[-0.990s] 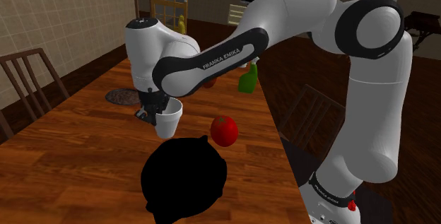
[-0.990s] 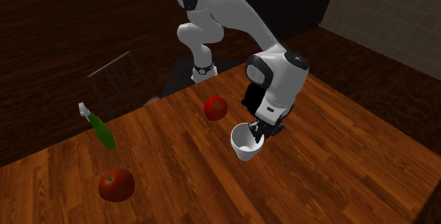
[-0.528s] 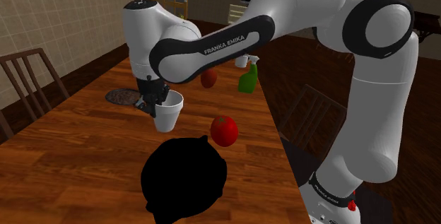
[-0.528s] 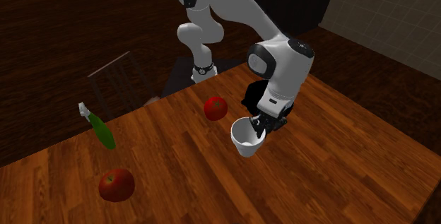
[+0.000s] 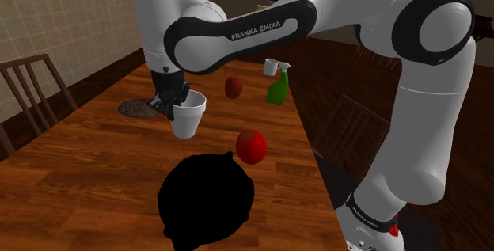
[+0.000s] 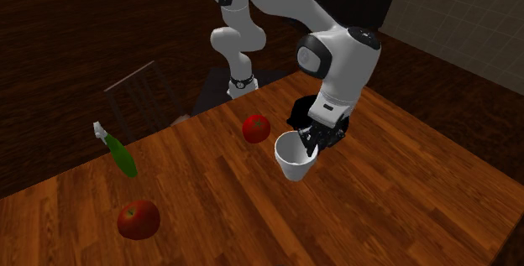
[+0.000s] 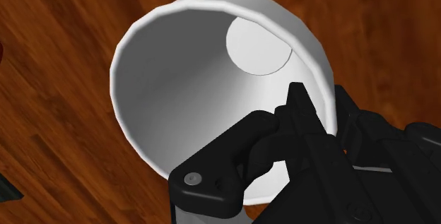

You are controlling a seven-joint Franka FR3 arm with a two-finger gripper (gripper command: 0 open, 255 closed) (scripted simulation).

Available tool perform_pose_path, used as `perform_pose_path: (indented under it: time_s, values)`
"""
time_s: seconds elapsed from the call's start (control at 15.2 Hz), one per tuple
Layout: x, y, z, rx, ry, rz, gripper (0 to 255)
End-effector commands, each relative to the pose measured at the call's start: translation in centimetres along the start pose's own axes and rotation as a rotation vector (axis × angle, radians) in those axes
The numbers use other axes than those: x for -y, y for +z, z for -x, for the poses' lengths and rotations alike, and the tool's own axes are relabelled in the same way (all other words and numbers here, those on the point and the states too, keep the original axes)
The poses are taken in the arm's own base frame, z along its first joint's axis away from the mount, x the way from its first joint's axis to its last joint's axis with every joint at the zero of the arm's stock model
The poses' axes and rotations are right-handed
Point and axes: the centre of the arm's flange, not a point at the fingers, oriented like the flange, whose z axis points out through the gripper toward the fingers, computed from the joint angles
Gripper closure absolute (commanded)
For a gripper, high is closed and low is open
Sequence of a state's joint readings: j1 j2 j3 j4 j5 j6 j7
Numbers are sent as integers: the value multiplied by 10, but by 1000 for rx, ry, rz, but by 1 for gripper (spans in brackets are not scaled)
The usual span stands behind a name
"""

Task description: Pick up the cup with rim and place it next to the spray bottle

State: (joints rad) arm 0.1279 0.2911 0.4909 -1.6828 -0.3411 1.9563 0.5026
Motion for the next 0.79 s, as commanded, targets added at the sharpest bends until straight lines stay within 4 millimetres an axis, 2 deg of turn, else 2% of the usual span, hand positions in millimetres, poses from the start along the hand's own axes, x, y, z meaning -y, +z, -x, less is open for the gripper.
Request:
perform_pose_path:
  time_s: [0.0,0.73]
  values:
    - [0,-11,-1,0,0,0,255]
    - [-9,-68,-7,0,0,0,255]
